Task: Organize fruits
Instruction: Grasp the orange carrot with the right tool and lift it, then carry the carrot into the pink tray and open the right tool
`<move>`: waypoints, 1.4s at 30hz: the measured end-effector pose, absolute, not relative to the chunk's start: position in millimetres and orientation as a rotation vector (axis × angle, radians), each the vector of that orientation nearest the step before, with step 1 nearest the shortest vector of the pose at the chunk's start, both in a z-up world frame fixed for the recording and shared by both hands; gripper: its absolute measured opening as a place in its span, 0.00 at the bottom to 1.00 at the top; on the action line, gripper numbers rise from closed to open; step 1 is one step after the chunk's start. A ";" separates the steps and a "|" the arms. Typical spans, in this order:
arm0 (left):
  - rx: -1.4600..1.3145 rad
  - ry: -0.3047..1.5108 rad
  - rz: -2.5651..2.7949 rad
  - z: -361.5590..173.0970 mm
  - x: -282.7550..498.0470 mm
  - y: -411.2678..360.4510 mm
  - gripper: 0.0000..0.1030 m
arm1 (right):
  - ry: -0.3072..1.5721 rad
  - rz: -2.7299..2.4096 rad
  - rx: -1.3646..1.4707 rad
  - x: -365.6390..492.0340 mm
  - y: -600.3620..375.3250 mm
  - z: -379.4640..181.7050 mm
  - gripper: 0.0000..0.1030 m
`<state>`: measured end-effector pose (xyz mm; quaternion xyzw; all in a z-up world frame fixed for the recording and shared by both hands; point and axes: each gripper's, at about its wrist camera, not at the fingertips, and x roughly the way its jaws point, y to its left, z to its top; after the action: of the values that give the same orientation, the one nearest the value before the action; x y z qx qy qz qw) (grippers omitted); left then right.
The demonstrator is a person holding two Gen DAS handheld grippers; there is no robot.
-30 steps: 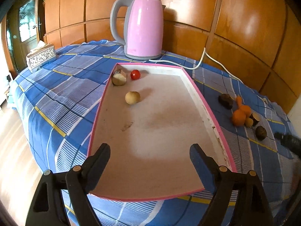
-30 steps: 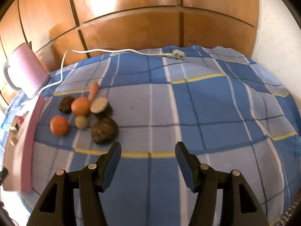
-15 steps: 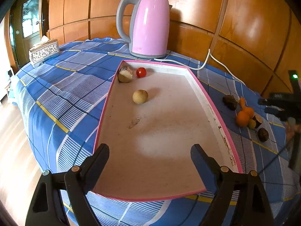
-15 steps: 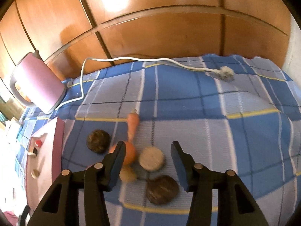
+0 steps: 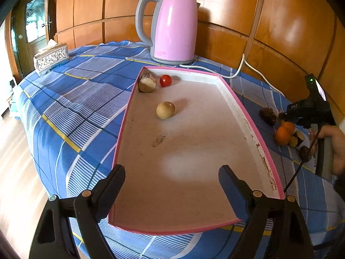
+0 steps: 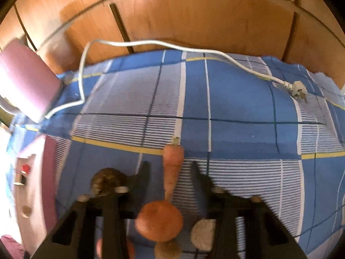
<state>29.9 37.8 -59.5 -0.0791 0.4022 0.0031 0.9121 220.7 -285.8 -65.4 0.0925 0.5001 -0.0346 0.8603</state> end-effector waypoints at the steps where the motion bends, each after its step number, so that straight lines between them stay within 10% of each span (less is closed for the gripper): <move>1: -0.166 0.828 0.006 -59.3 29.9 37.8 0.86 | 1.049 -0.072 0.193 221.6 -285.9 -68.1 0.18; 22: -0.200 0.796 0.023 -46.5 20.3 39.4 0.89 | 0.787 -0.080 0.254 164.7 -317.9 -2.5 0.18; 42: -0.231 0.772 0.069 -41.3 15.4 55.7 0.90 | 0.964 0.470 0.184 135.8 -152.2 -22.3 0.18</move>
<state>15.4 55.7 -41.3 -0.1126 0.3754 0.0337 0.9194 135.8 -152.2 -22.3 0.0877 0.4585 0.2236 0.8556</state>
